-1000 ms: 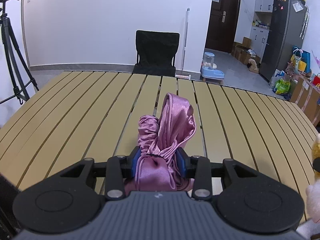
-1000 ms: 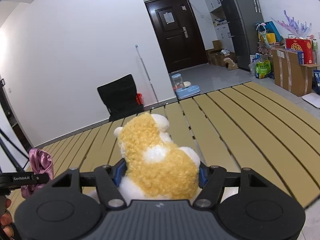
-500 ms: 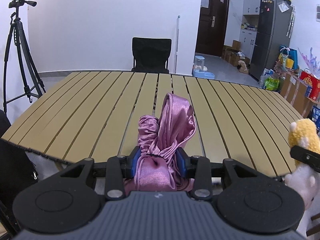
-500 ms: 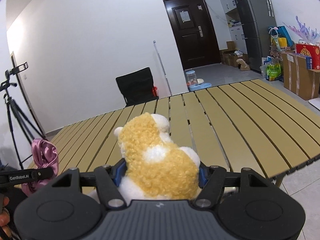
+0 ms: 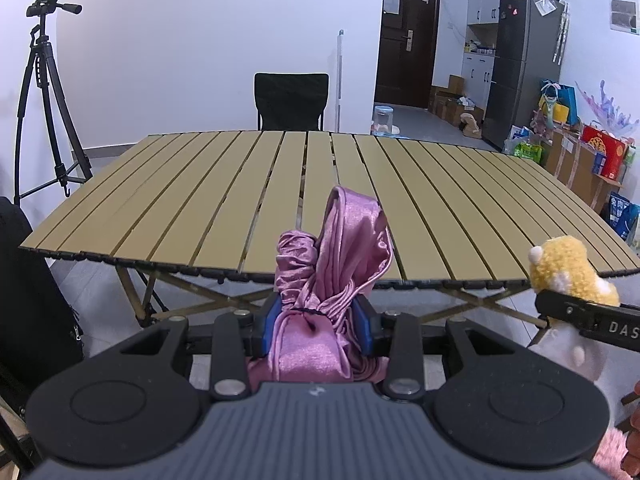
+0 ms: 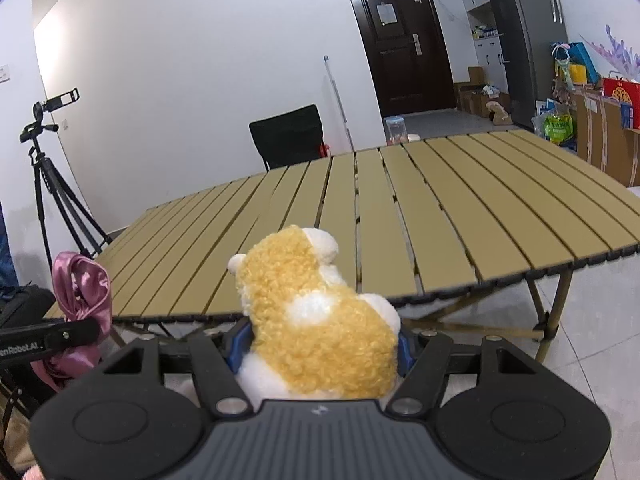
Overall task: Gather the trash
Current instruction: 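Lift both held items off the table and carry them down toward the bin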
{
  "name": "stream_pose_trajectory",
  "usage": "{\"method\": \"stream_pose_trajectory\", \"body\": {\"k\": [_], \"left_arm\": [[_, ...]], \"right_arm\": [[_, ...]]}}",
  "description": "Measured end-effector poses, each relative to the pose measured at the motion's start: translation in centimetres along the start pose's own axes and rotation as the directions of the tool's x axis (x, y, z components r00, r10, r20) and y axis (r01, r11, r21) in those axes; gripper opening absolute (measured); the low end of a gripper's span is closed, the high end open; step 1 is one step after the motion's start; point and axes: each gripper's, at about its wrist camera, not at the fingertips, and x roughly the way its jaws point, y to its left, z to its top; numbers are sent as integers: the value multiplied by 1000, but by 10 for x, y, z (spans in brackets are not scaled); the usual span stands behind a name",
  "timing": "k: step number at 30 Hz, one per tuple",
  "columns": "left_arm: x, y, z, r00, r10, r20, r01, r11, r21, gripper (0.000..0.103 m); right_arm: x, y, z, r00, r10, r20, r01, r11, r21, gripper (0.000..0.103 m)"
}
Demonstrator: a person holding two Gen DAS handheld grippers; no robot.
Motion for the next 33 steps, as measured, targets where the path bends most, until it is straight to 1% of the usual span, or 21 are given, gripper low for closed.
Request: {"method": "stream_pose_trajectory", "body": {"k": [8, 19, 33], "left_arm": [[-13, 0, -23, 1000, -17, -11, 17, 1000, 16, 38], [-24, 2, -56, 999, -3, -39, 4, 999, 32, 38], [-7, 10, -92, 992, 17, -122, -13, 999, 36, 38]], "right_arm": [[-4, 2, -22, 1000, 2, -30, -2, 1000, -6, 65], [-5, 2, -57, 997, -5, -79, 4, 1000, -11, 65], [9, -1, -96, 987, -11, -163, 12, 1000, 0, 65]]}}
